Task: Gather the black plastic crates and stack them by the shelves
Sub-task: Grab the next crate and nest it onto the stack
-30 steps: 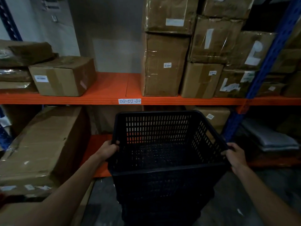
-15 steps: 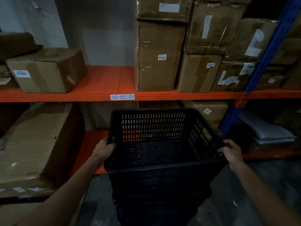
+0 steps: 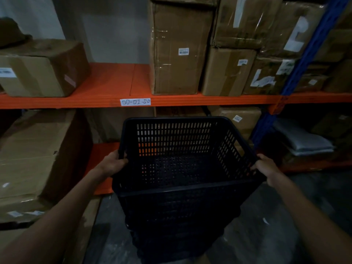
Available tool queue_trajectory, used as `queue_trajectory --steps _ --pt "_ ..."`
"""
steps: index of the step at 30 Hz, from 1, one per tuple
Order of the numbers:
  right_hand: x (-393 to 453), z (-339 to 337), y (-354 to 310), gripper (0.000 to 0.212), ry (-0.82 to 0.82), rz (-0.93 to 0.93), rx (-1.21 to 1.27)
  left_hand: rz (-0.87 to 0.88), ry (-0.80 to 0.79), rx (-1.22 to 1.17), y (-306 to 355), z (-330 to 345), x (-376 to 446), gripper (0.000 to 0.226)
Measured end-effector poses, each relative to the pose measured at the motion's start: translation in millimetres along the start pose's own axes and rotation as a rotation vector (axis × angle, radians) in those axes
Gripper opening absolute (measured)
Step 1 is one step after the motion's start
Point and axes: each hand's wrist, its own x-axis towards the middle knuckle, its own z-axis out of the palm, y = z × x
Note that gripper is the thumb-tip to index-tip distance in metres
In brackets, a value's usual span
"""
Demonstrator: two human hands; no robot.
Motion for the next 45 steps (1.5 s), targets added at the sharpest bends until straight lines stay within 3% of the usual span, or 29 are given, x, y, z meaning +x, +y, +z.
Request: queue_trajectory --steps 10,13,16,22,25,29,34,41,45 --pt "-14.4 6.9 17.4 0.021 0.106 -0.035 0.050 -0.017 0.039 0.071 -1.8 8.4 -6.5 0.019" --pt "-17.3 15.7 21.8 0.019 0.230 -0.089 0.071 -0.042 0.132 0.154 4.6 15.0 -19.2 0.033" --pt "-23.6 18.6 21.0 0.018 0.347 -0.156 -0.059 -0.055 0.255 0.238 12.5 19.8 -31.9 0.048" --pt "-25.7 17.3 17.7 0.056 0.306 -0.336 -0.348 -0.110 0.247 0.490 27.5 22.2 -41.9 0.078" --pt "-23.8 16.4 15.8 0.062 0.266 -0.307 -0.495 -0.151 0.215 0.589 34.1 27.0 -41.5 0.090" --pt "-28.1 15.6 11.3 0.066 0.207 -0.219 -0.634 -0.186 0.175 0.618 38.1 29.0 -40.9 0.090" --pt "-34.5 16.6 13.9 0.065 0.233 -0.234 -0.561 -0.193 0.162 0.557 34.1 26.7 -44.7 0.090" --pt "-41.2 21.3 13.5 0.051 0.360 -0.295 -0.497 -0.131 0.263 0.515 21.2 29.7 -49.7 0.091" --pt "-47.7 24.7 7.5 0.042 0.457 -0.301 -0.652 -0.090 0.235 0.479 14.7 23.3 -48.8 0.090"
